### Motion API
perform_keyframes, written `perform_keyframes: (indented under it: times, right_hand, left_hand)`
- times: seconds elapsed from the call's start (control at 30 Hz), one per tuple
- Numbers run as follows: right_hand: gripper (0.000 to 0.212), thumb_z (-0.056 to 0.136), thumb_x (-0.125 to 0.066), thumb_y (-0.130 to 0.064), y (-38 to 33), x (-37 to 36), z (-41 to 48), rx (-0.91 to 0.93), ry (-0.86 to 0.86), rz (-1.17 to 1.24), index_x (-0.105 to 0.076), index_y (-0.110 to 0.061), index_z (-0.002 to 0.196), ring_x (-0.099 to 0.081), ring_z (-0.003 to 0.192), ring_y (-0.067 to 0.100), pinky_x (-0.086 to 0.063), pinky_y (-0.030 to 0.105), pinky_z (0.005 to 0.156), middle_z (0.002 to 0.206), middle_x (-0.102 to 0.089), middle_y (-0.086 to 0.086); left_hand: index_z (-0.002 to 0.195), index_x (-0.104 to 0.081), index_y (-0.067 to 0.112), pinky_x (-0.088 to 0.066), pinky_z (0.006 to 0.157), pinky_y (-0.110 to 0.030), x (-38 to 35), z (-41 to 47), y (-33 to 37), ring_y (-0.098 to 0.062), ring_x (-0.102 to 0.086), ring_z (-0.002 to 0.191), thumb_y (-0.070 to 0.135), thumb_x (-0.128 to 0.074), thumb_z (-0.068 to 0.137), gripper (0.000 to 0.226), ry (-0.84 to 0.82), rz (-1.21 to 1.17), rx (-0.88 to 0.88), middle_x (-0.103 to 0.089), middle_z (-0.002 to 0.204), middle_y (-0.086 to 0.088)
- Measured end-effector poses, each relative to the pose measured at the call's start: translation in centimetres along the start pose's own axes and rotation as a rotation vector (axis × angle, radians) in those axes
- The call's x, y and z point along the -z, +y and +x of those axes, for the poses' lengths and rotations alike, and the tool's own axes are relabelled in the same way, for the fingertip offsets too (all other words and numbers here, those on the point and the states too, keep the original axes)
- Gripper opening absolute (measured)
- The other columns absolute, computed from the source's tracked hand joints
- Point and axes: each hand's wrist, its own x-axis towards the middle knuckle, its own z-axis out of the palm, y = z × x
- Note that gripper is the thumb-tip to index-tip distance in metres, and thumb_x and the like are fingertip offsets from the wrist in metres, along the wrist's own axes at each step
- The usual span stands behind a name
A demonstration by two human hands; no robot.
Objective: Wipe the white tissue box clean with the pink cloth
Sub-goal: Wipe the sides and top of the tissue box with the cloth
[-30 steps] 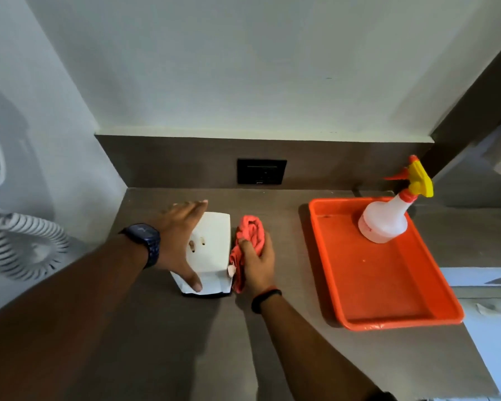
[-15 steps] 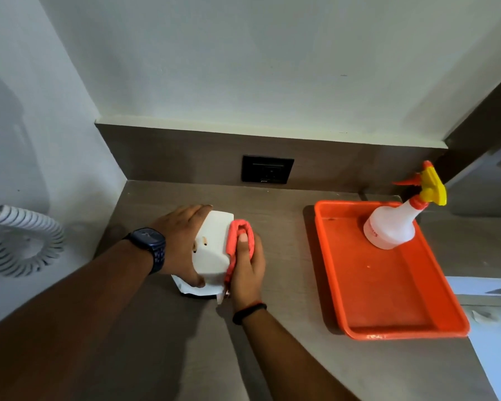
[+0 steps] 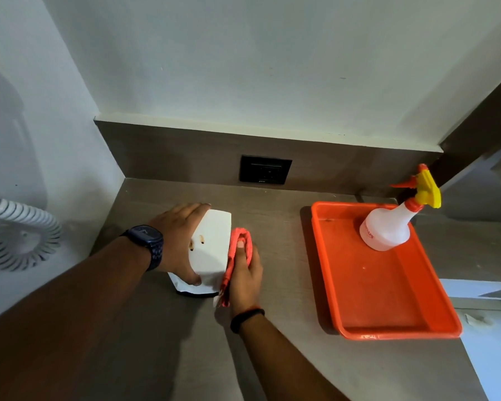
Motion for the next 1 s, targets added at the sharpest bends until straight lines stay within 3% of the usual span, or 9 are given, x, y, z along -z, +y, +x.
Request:
perform_keyframes:
  times: [0.17,0.27,0.37,0.47,0.6,0.7,0.83,0.93,1.0]
  right_hand:
    - [0.033,0.096,-0.054,-0.039,-3.5,-1.2,2.5,0.173,-0.025,-0.116,-0.063,-0.020,0.120,-0.065,0.111,0.026,-0.052,0.050,0.101,0.117,-0.069,0.009]
    - [0.034,0.097,-0.052,-0.037,-3.5,-1.2,3.9,0.047,-0.021,-0.097,-0.063,-0.015,0.120,-0.063,0.114,0.033,-0.049,0.054,0.104,0.121,-0.068,0.016]
    - [0.022,0.097,-0.051,-0.039,-1.8,-0.7,3.2,-0.037,0.023,-0.055,-0.064,-0.026,0.109,-0.065,0.112,0.030,-0.050,0.050,0.103,0.117,-0.070,0.011]
    - [0.030,0.095,-0.052,-0.041,-0.4,-0.3,1.4,-0.071,0.058,0.022,-0.063,-0.023,0.117,-0.068,0.107,0.026,-0.054,0.047,0.099,0.114,-0.072,0.007]
    - [0.017,0.094,-0.057,-0.038,-1.1,-0.3,0.7,0.088,-0.003,0.019,-0.067,-0.031,0.107,-0.069,0.100,0.018,-0.060,0.033,0.086,0.107,-0.073,0.000]
    - [0.012,0.095,-0.057,-0.034,-3.3,-0.9,2.6,0.188,-0.049,-0.081,-0.066,-0.031,0.102,-0.067,0.104,0.021,-0.056,0.039,0.094,0.106,-0.072,0.001]
    - [0.030,0.097,-0.051,-0.037,-3.6,-1.2,4.3,0.060,-0.021,-0.156,-0.064,-0.019,0.118,-0.065,0.112,0.031,-0.050,0.049,0.103,0.117,-0.070,0.013]
    - [0.017,0.097,-0.052,-0.038,-2.1,-0.8,3.3,-0.015,0.047,-0.109,-0.065,-0.029,0.095,-0.067,0.105,0.028,-0.053,0.042,0.094,0.103,-0.073,0.006]
    - [0.013,0.096,-0.053,-0.036,-0.8,-0.3,1.9,-0.030,0.094,-0.072,-0.065,-0.032,0.092,-0.068,0.100,0.022,-0.055,0.039,0.091,0.106,-0.073,0.005]
  left_hand:
    - [0.143,-0.013,0.024,-0.034,0.103,-0.035,0.2,-0.1,-0.1,-0.022,-0.035,0.127,0.071,-0.077,0.026,0.141,0.009,-0.042,-0.010,-0.033,0.145,-0.001]
    - [0.144,-0.008,0.022,-0.030,0.106,-0.035,0.3,0.0,0.1,-0.023,-0.028,0.133,0.070,-0.079,0.027,0.145,-0.013,-0.017,-0.003,-0.027,0.150,-0.004]
    - [0.145,-0.003,0.022,-0.026,0.109,-0.035,0.2,0.0,0.2,-0.024,-0.021,0.137,0.070,-0.080,0.028,0.148,-0.025,-0.002,0.004,-0.021,0.153,-0.005]
    - [0.145,-0.003,0.023,-0.025,0.109,-0.034,0.2,-0.1,0.1,-0.022,-0.020,0.137,0.071,-0.077,0.026,0.149,-0.026,-0.018,0.005,-0.020,0.153,-0.004]
    - [0.145,-0.004,0.022,-0.024,0.107,-0.031,0.2,-0.1,0.1,-0.021,-0.021,0.136,0.069,-0.079,0.027,0.148,-0.016,-0.022,0.001,-0.022,0.152,-0.004]
    - [0.144,-0.007,0.024,-0.030,0.104,-0.033,0.4,-0.1,0.1,-0.020,-0.027,0.132,0.069,-0.080,0.027,0.146,-0.014,-0.029,0.010,-0.027,0.149,-0.001]
    - [0.145,-0.004,0.023,-0.028,0.107,-0.036,0.5,0.0,0.3,-0.022,-0.022,0.135,0.068,-0.082,0.028,0.148,-0.040,-0.006,0.011,-0.021,0.152,-0.003]
    - [0.145,-0.001,0.023,-0.027,0.110,-0.036,0.4,0.0,0.3,-0.022,-0.021,0.136,0.068,-0.081,0.028,0.149,-0.039,0.000,0.012,-0.020,0.153,-0.004]
    - [0.145,-0.001,0.023,-0.027,0.111,-0.036,0.4,0.0,0.2,-0.022,-0.021,0.136,0.069,-0.079,0.027,0.149,-0.038,0.001,0.009,-0.020,0.153,-0.004]
